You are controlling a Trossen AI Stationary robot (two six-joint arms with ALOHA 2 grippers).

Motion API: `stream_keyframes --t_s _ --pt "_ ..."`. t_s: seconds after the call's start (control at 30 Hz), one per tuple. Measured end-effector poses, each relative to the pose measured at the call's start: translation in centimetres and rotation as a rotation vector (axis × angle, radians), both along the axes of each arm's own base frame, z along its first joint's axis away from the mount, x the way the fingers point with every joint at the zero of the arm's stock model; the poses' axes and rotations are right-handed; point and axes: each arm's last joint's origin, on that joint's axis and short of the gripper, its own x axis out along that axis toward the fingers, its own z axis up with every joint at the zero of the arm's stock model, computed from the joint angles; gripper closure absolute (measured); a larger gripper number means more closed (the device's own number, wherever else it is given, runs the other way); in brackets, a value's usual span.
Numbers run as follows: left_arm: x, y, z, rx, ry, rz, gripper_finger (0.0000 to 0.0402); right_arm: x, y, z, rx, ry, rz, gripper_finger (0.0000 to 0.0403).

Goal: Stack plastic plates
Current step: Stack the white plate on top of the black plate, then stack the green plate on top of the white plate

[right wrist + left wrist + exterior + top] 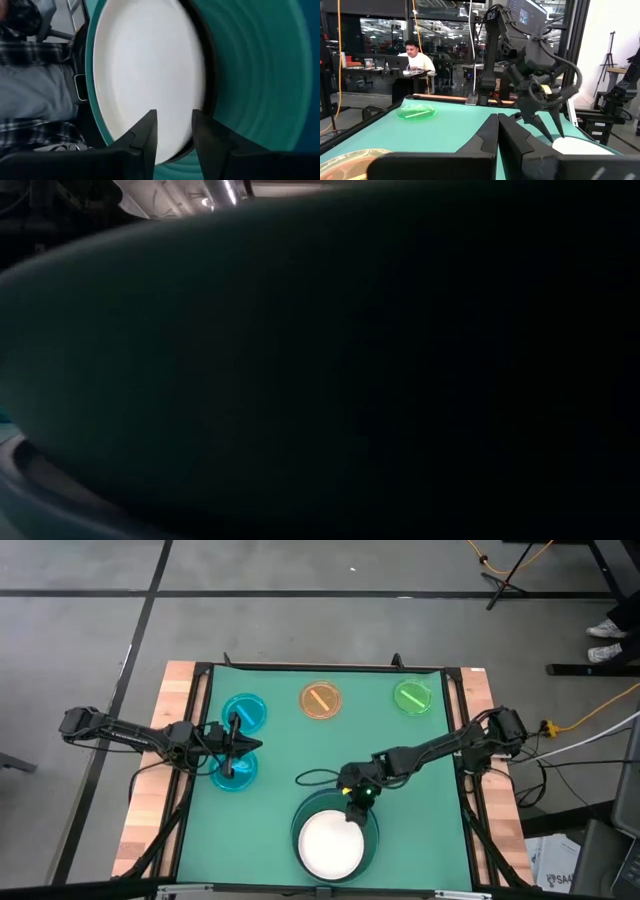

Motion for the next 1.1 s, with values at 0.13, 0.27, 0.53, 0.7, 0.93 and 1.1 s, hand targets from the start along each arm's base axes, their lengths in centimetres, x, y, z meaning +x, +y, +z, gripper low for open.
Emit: stream_keyframes --t_s 0.13,0.27,0.53,0.7,0.93,1.1 --pt "0.0 0.0 0.0 0.003 0.001 0.001 0.0398 -0.2 -0.9 1.2 -0.035 -0.040 -0.001 0.0290" --pt "0.0 0.0 0.0 0.003 0.000 0.000 0.0398 -0.7 -1.8 2.8 -0.139 -0.128 -0.018 0.0290" --pt "0.0 0.0 0.0 0.003 0.000 0.000 0.0398 -3.2 -3.3 4.5 -0.517 -0.098 -0.142 0.0290" --pt "0.0 0.0 0.0 0.003 0.000 0.001 0.0398 -5.2 -4.3 3.8 -0.733 0.084 -0.196 0.0290" --pt "0.0 0.0 0.0 0.003 0.000 0.004 0.0398 -6.9 -6.1 2.9 -0.938 0.251 -0.331 0.0290" --pt "0.0 0.1 0.0 0.000 0.000 0.020 0.0398 -7.3 -7.8 2.1 -0.951 0.314 -0.404 0.0290"
